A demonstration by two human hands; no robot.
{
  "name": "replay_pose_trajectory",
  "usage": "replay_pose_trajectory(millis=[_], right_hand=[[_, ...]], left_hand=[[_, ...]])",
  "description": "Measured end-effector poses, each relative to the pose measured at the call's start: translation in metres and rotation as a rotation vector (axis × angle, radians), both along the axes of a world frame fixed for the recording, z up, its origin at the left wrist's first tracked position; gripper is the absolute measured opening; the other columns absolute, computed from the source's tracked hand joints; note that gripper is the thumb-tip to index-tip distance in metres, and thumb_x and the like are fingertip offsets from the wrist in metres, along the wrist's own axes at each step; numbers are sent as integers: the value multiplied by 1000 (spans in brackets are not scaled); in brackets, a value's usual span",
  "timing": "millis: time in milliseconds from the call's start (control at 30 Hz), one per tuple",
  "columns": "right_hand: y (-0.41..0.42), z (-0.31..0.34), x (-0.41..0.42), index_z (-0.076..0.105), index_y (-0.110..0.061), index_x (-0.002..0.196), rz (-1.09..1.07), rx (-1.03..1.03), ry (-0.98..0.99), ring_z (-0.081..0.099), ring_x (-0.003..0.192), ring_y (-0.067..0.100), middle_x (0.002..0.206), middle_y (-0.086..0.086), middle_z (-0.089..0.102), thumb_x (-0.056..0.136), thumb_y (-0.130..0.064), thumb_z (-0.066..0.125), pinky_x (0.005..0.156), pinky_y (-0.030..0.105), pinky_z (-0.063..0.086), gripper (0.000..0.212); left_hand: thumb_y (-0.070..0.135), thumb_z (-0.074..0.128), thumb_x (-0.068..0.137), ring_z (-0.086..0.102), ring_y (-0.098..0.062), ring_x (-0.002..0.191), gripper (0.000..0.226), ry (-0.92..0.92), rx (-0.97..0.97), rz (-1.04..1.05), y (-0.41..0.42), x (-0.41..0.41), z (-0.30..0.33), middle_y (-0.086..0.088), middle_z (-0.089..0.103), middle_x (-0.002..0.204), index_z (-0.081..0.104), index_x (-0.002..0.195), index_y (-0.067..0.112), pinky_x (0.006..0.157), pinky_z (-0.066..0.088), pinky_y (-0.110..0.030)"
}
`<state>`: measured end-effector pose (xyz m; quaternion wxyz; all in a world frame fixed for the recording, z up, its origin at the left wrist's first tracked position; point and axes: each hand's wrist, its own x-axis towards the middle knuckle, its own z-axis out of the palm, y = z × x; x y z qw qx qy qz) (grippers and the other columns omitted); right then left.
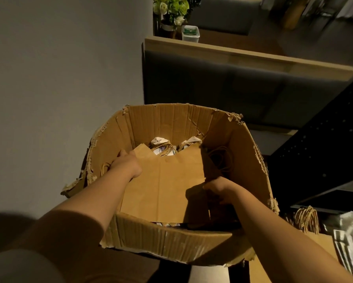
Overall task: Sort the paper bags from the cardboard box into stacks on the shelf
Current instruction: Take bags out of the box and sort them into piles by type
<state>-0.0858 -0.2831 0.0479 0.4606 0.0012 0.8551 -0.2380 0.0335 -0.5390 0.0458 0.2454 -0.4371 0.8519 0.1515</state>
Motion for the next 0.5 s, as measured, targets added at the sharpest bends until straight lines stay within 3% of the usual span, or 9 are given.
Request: replay_pose_trajectory(millis=[100, 200, 267, 300, 367, 400, 500], right_hand=[[2, -5, 0, 52, -9, 129, -119, -93, -96, 51, 110, 30, 136, 12, 46, 95, -20, 58, 82, 38, 49, 36], [0, -10, -2, 63, -11, 105, -197, -182, -175, 57, 109, 29, 137, 14, 50, 95, -15, 56, 72, 33, 52, 13], [0, -9, -2, 65, -10, 99, -205, -215, -201, 60, 105, 29, 128, 14, 57, 95, -13, 57, 74, 33, 50, 10], [1, -7, -1, 65, -9, 99, -193, -206, -202, 61, 94, 26, 119, 14, 60, 94, -13, 58, 70, 31, 48, 9], [2, -1, 2, 63, -8, 91, -167, -187, -172, 54, 70, 19, 96, 11, 60, 93, -13, 60, 56, 26, 44, 7], [2, -1, 2, 63, -7, 87, -188, -201, -167, 54, 68, 18, 90, 11, 60, 93, -11, 61, 56, 28, 46, 7], [1, -2, 1, 66, -3, 98, -168, -295, -165, 63, 97, 30, 105, 16, 65, 92, 1, 56, 87, 41, 53, 12]], left_hand=[[8, 49, 86, 45, -33, 123, 68, -45, -57, -53, -1, -1, 3, -9, 23, 147, 23, 148, 17, 88, 50, -42], [13, 52, 85, 50, -29, 118, 61, -95, -134, -107, -3, -3, 8, -11, 36, 139, 33, 143, 14, 86, 52, -39], [14, 50, 86, 57, -24, 105, 49, -157, -136, -150, -3, -2, 11, -8, 53, 126, 49, 135, 13, 76, 52, -34], [14, 48, 86, 59, -23, 100, 45, -178, -136, -173, -3, -1, 11, -7, 56, 122, 53, 131, 13, 73, 51, -33], [12, 47, 87, 59, -25, 106, 47, -199, -146, -188, -3, 3, 10, -8, 54, 128, 52, 134, 13, 75, 53, -33], [11, 47, 87, 58, -26, 110, 52, -187, -154, -193, -2, 4, 10, -9, 49, 134, 48, 139, 13, 79, 54, -34], [11, 46, 91, 55, -29, 115, 54, -43, -60, -133, 2, 3, 10, -16, 42, 142, 38, 144, 6, 86, 52, -34]])
